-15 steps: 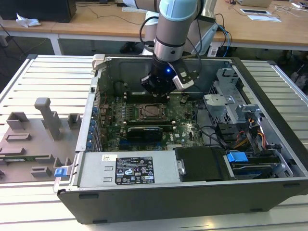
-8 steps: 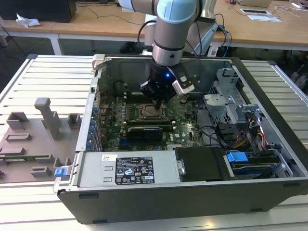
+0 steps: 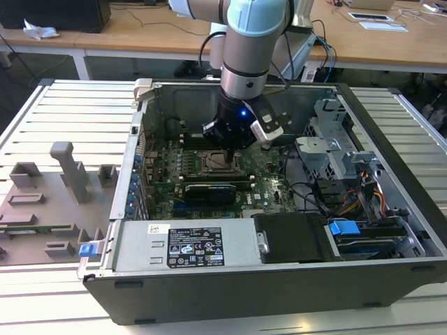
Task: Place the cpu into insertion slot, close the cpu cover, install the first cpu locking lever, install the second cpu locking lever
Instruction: 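Install the first cpu locking lever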
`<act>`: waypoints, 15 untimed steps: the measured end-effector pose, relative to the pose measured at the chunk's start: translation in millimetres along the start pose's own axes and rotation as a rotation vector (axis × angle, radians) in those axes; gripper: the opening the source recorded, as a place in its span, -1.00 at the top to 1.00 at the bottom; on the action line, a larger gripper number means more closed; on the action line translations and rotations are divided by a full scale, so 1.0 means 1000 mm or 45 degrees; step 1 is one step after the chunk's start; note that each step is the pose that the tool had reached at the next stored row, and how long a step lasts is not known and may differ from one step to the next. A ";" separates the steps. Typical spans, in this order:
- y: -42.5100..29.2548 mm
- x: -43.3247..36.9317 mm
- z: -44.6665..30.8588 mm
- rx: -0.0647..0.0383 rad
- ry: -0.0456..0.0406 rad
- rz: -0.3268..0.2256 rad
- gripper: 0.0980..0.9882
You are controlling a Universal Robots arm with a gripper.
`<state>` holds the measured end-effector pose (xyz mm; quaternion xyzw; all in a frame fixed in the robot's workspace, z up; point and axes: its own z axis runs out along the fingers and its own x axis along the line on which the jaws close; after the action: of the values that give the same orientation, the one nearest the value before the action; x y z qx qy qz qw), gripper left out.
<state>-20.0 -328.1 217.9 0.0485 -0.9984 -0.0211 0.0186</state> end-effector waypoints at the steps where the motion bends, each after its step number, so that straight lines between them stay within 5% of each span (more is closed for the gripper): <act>1: 0.0001 0.0001 -0.0023 0.000 0.000 0.000 0.98; 4: 0.0005 0.0004 -0.0119 0.000 0.000 0.000 0.98; 7: 0.0013 0.0011 -0.0303 0.000 0.000 0.000 0.98; 15: 0.0022 0.0018 -0.0503 0.000 0.000 0.000 0.98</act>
<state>-20.0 -328.1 268.3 0.0485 -0.9984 -0.0211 0.0186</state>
